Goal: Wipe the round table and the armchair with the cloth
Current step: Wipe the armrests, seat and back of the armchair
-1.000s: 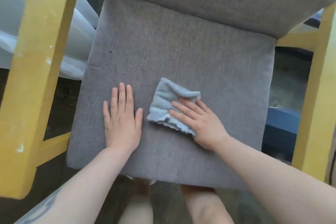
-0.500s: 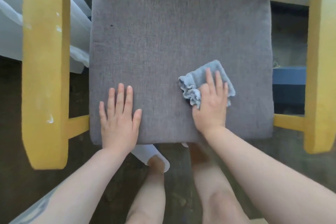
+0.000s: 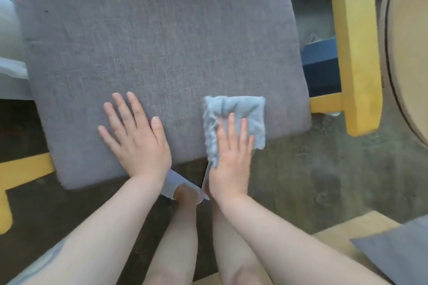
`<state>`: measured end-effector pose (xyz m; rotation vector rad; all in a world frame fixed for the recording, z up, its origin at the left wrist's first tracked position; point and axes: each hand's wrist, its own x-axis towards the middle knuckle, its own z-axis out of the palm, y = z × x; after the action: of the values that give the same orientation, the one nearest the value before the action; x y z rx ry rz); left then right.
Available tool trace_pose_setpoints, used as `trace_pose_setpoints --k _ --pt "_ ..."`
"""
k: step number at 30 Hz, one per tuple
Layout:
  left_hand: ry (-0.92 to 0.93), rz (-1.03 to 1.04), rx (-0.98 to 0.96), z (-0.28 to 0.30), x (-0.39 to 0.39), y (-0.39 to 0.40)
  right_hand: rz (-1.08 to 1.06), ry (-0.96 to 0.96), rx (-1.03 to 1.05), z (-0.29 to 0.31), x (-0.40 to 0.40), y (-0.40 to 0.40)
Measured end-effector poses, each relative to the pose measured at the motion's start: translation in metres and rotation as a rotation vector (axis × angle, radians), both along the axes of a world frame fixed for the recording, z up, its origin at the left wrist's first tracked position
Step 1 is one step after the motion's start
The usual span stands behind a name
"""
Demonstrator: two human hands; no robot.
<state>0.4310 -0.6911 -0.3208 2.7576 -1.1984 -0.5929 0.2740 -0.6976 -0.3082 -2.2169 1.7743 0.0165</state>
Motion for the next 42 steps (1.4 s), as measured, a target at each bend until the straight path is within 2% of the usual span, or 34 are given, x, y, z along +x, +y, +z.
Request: trace_pose_setpoints --k 2,3,4,5,6,8,9,10,12,13,14,15,17,18,19,20,21,23,24,25,26,28,29,30,31,33,34,35,36,38,40,41,42 --pt "0.032 -0.124 -0.012 0.000 -0.020 -0.008 0.496 -0.069 0.047 0.003 -0.019 0.000" --pt "0.043 -0.160 -0.013 -0.001 -0.025 -0.010 0.620 -0.071 0.008 0.000 -0.048 -0.019" --pt "0.049 -0.172 -0.016 -0.001 -0.027 -0.011 0.612 -0.032 -0.004 -0.002 -0.081 -0.037" --pt "0.052 -0.168 -0.020 -0.002 -0.027 -0.012 0.455 -0.005 -0.018 -0.002 -0.112 -0.053" --pt "0.052 -0.159 -0.023 -0.003 -0.026 -0.012 0.196 -0.011 -0.037 -0.001 -0.134 -0.064" --pt "0.028 -0.131 -0.029 -0.003 -0.029 -0.012 -0.263 0.013 -0.068 0.000 -0.124 -0.061" --pt "0.012 -0.106 -0.028 -0.003 -0.034 -0.014 -0.315 0.007 -0.069 -0.002 -0.103 -0.052" --pt "0.007 -0.073 -0.021 -0.002 -0.040 -0.017 -0.252 -0.031 -0.050 -0.004 -0.083 -0.041" --pt "0.033 -0.056 0.001 -0.001 -0.052 -0.024 0.170 -0.132 0.015 -0.001 -0.067 -0.028" --pt "0.053 -0.115 0.009 0.000 -0.055 -0.026 0.391 -0.146 0.016 -0.003 -0.079 -0.034" --pt "0.069 -0.209 0.016 0.001 -0.054 -0.027 0.506 -0.137 0.020 -0.004 -0.097 -0.045" --pt "0.073 -0.311 0.024 0.001 -0.049 -0.028 0.493 -0.117 0.024 -0.006 -0.115 -0.056" --pt "0.068 -0.426 0.044 0.000 -0.034 -0.030 0.117 -0.119 -0.001 -0.005 -0.120 -0.069" --pt "0.065 -0.425 0.050 0.000 -0.030 -0.032 -0.104 -0.093 -0.012 -0.002 -0.098 -0.067" --pt "0.061 -0.389 0.050 0.000 -0.028 -0.034 -0.227 -0.076 -0.015 -0.001 -0.067 -0.060" --pt "0.065 -0.337 0.046 0.001 -0.029 -0.037 -0.235 -0.104 0.017 0.002 -0.035 -0.052" --pt "0.078 -0.286 0.044 0.003 -0.032 -0.039 -0.103 -0.167 0.062 0.003 -0.012 -0.044" --pt "0.089 -0.232 0.064 0.006 -0.030 -0.039 0.410 -0.230 0.108 0.002 -0.008 -0.059" --pt "0.065 -0.236 0.087 0.007 -0.021 -0.037 0.597 -0.209 0.062 -0.005 -0.026 -0.083" --pt "0.041 -0.245 0.121 0.009 -0.010 -0.034 0.647 -0.152 0.008 -0.010 -0.045 -0.106" --pt "0.032 -0.237 0.155 0.011 0.002 -0.032 0.499 -0.098 -0.002 -0.013 -0.061 -0.128" --pt "0.030 -0.173 0.196 0.010 0.018 -0.034 -0.080 -0.024 -0.006 -0.005 -0.066 -0.154" --pt "0.033 -0.134 0.201 0.008 0.020 -0.037 -0.223 0.008 0.015 0.000 -0.047 -0.154" --pt "0.032 -0.108 0.195 0.006 0.020 -0.041 -0.146 0.017 0.063 0.004 -0.022 -0.149" --pt "0.015 -0.100 0.181 0.005 0.019 -0.043 0.109 -0.024 0.161 0.006 0.003 -0.139" --pt "-0.016 -0.137 0.159 0.003 0.022 -0.044 0.799 -0.133 0.335 0.004 0.029 -0.133" --pt "-0.022 -0.174 0.160 0.002 0.028 -0.044 1.024 -0.136 0.313 0.000 0.026 -0.155" --pt "-0.028 -0.222 0.173 0.000 0.037 -0.046 1.085 -0.138 0.223 -0.006 0.018 -0.183" --pt "-0.042 -0.268 0.179 -0.001 0.048 -0.048 0.990 -0.108 0.118 -0.015 0.008 -0.209" --pt "-0.065 -0.308 0.155 -0.005 0.070 -0.061 0.432 -0.086 0.033 -0.021 -0.008 -0.244" --pt "-0.109 -0.286 0.107 -0.012 0.086 -0.085 -0.063 0.002 0.021 -0.018 0.027 -0.234" --pt "-0.118 -0.260 0.097 -0.015 0.090 -0.096 -0.147 0.037 0.033 -0.015 0.059 -0.219" --pt "-0.119 -0.234 0.092 -0.018 0.092 -0.105 -0.101 0.012 0.051 -0.013 0.092 -0.203"
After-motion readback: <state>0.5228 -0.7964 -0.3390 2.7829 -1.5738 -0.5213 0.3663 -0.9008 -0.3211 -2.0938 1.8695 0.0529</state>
